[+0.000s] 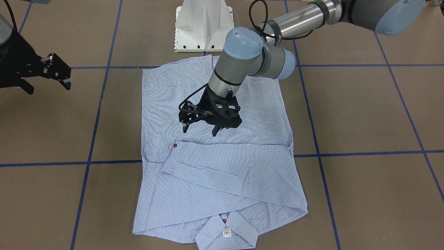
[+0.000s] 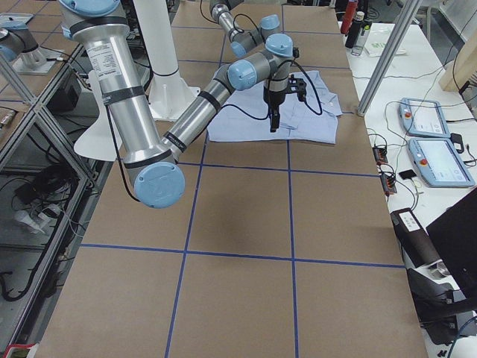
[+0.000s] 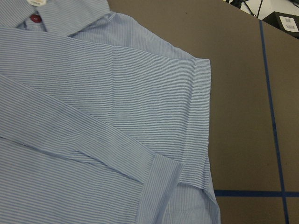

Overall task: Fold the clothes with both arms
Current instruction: 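Withdraw the left gripper to the shirt side while the right gripper moves to the hem, then lower both grippers to the shirt hem corners nearest the robot, then grasp the hem corners with both grippers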

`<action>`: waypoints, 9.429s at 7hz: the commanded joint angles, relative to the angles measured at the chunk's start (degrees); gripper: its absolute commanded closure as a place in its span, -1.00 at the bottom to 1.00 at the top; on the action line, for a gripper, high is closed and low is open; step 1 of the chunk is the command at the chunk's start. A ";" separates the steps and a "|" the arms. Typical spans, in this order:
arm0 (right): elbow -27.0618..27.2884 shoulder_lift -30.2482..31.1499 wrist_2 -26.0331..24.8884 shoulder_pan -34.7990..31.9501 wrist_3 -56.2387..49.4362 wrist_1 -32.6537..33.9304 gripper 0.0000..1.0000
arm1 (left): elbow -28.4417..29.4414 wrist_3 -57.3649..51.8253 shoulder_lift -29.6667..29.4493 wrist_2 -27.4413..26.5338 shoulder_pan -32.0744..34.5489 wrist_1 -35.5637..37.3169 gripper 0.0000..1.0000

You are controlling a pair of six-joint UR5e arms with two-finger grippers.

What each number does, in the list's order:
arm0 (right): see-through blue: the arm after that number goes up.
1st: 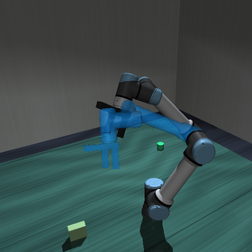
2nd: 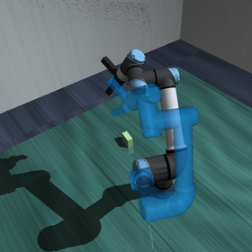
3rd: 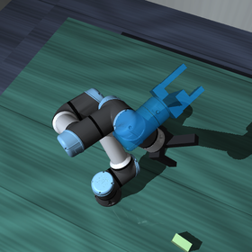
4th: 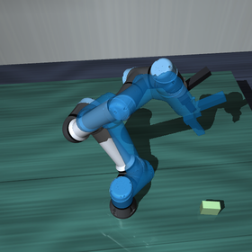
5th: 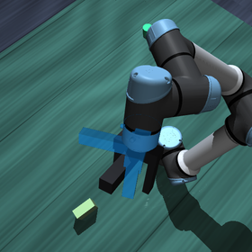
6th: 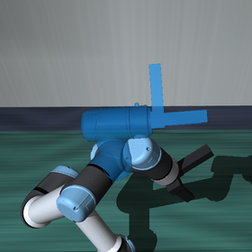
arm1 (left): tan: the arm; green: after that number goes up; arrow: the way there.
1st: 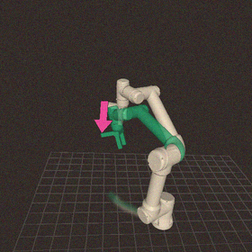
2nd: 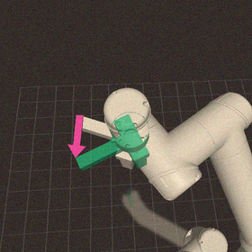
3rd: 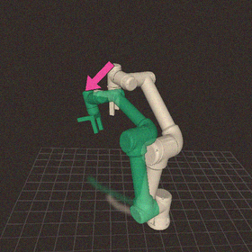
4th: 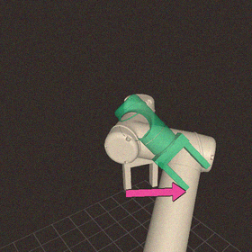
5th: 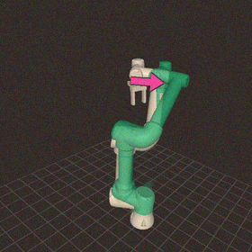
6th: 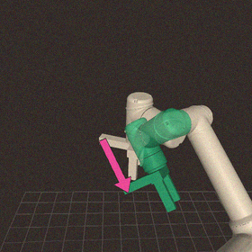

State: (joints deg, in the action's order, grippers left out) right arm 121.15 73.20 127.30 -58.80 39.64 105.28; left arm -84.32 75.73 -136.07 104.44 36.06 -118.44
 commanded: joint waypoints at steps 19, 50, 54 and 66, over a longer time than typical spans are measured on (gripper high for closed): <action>-7.69 8.18 -23.25 41.93 34.10 -28.73 -0.48 | -29.85 -4.45 20.76 -2.75 0.50 13.85 -0.99; 0.57 8.36 -25.44 40.88 37.79 -28.56 1.00 | -32.30 18.49 42.38 -4.33 -22.35 14.20 -0.32; 0.75 8.71 -25.26 40.26 37.79 -28.29 1.00 | -33.36 18.49 42.38 -4.15 -24.02 14.20 -0.21; 1.10 8.80 -24.91 39.56 37.79 -28.12 1.00 | -33.88 18.49 42.47 -4.15 -23.85 15.96 1.00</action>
State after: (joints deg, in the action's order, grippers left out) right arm 122.25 81.90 102.29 -19.06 77.43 77.17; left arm -117.75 94.22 -93.67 100.28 12.12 -102.48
